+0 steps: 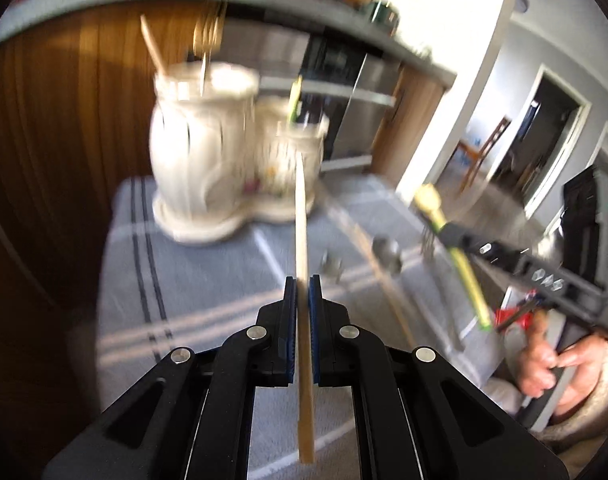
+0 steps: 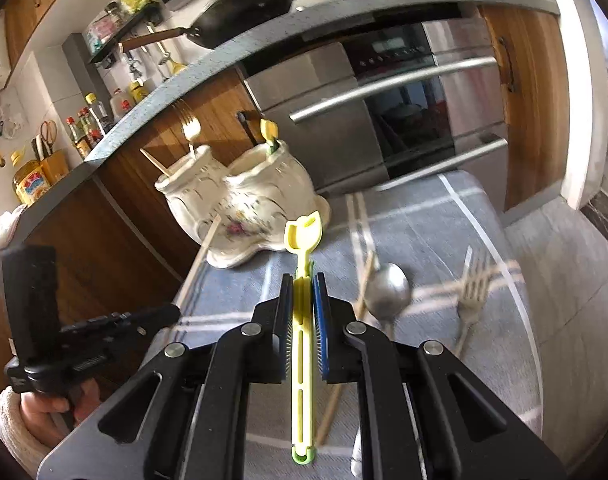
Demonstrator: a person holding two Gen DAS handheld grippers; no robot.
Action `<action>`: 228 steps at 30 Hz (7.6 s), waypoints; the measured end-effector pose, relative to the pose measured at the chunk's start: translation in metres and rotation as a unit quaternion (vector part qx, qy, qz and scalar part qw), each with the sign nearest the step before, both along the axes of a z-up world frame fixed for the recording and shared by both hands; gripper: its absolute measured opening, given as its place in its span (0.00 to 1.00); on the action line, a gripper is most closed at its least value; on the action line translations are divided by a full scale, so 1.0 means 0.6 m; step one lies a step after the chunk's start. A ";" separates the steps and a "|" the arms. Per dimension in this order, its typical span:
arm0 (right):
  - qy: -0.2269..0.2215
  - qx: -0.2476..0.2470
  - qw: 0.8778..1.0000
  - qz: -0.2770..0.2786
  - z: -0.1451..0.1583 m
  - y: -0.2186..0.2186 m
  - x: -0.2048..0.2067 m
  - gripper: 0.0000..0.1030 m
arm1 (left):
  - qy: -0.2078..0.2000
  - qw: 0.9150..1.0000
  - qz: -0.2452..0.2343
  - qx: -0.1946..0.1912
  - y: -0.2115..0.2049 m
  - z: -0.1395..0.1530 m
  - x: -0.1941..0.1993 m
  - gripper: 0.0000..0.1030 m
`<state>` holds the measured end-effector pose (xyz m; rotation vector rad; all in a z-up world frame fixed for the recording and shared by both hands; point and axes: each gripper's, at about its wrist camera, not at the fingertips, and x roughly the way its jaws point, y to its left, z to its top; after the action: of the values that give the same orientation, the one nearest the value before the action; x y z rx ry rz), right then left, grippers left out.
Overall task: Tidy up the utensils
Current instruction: 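Carry the chopstick and yellow utensil up to the ceramic holder with both tools, then release the chopstick into the larger cup while the right tool releases the yellow utensil into the smaller cup, then move both open tools back over the remaining utensils on the cloth, then grasp the silver fork with the right tool while the left tool grasps the small silver spoon, then carry the small spoon and silver fork up to the ceramic holder with both tools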
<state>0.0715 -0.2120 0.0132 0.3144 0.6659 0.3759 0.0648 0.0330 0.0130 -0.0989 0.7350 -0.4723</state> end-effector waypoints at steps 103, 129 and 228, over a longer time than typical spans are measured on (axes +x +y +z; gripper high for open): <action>-0.082 -0.041 0.995 0.051 0.074 0.101 0.163 0.78 | -0.170 0.984 0.043 -0.018 0.075 0.086 0.130 0.57; 0.000 -0.096 0.989 -0.112 0.004 -0.136 -0.011 0.95 | -0.036 0.994 0.080 0.067 -0.003 -0.066 -0.030 0.91; -0.064 -0.056 0.996 -0.018 0.077 -0.066 0.003 0.02 | -0.140 0.988 0.001 0.056 -0.005 0.076 0.018 0.03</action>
<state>0.0735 -0.2516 0.0594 0.1939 0.5520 0.3212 0.0754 0.0300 0.0589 0.0723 0.4837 -0.4313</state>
